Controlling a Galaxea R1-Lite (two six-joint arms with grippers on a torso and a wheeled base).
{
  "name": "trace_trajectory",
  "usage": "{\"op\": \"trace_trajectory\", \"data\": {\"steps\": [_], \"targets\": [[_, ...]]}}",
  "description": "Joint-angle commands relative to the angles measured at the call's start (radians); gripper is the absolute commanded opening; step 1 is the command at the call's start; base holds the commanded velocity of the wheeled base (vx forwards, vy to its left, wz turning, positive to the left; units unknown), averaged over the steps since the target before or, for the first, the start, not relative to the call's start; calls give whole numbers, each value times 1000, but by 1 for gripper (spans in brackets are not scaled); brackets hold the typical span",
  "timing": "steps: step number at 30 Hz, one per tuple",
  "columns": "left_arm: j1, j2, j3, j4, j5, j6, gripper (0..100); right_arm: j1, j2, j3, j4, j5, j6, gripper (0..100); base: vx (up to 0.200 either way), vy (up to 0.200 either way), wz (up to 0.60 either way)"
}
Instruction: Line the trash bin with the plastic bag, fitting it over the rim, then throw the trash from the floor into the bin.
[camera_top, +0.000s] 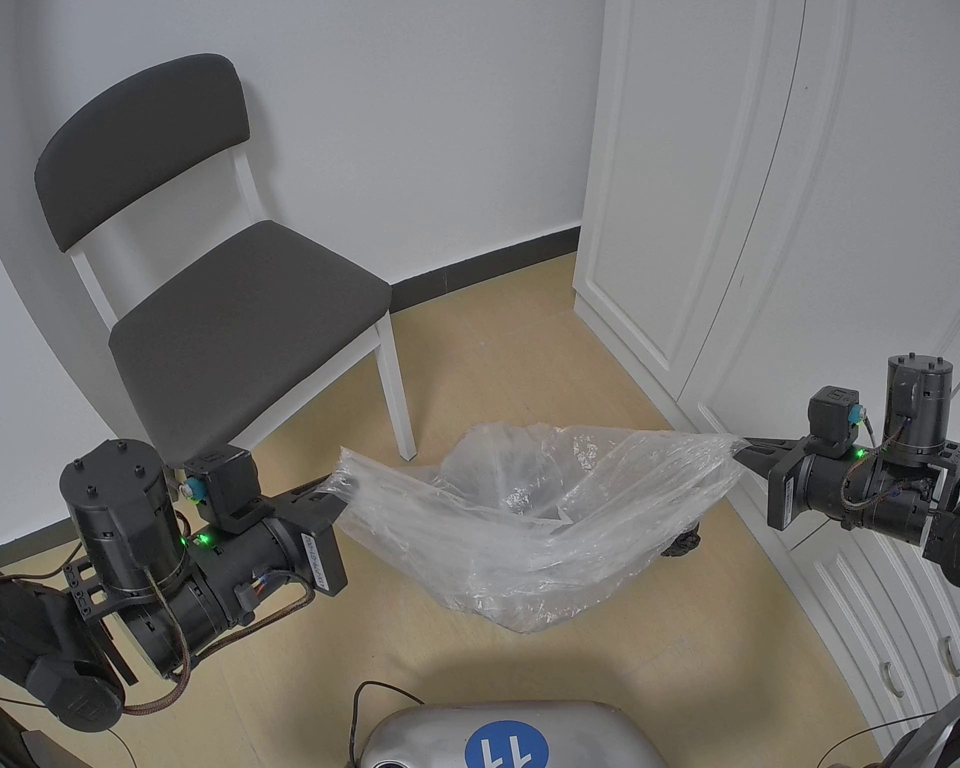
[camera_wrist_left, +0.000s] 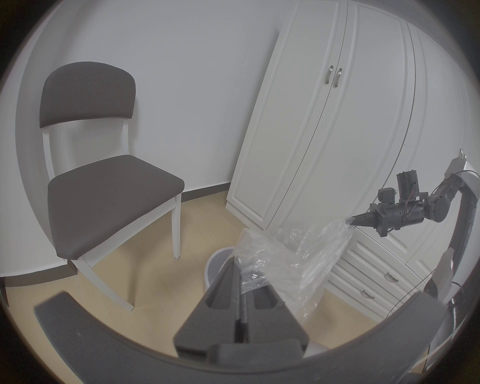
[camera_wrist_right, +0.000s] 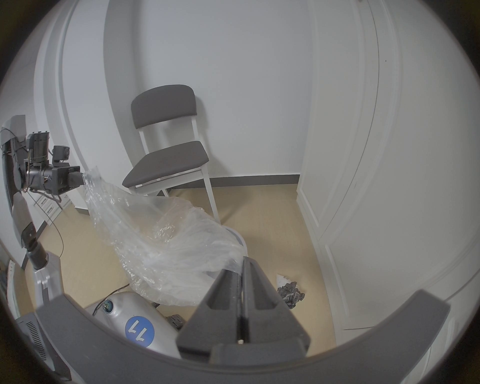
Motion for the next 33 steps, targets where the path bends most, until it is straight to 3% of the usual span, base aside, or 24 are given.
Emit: {"op": "trace_trajectory", "data": {"steps": [1,12,16,23,33], "targets": [[-6,33,-1,-29,2,-1,0,16,25,0,-6,-6,4,0,0,0,0],[-12,146,-19,-216,42,-4,0,62,58,-18,-20,-11,68,0,0,0,0],[-12,172,-38,-235,43,-4,0,67,83,-21,-61,-12,96,0,0,0,0],[-51,261,-110,-255,121,-79,0,104,199,-34,-227,-104,171,0,0,0,0],[-71,379,-177,-258,155,-149,0,111,259,-46,-247,-103,199,0,0,0,0]]}}
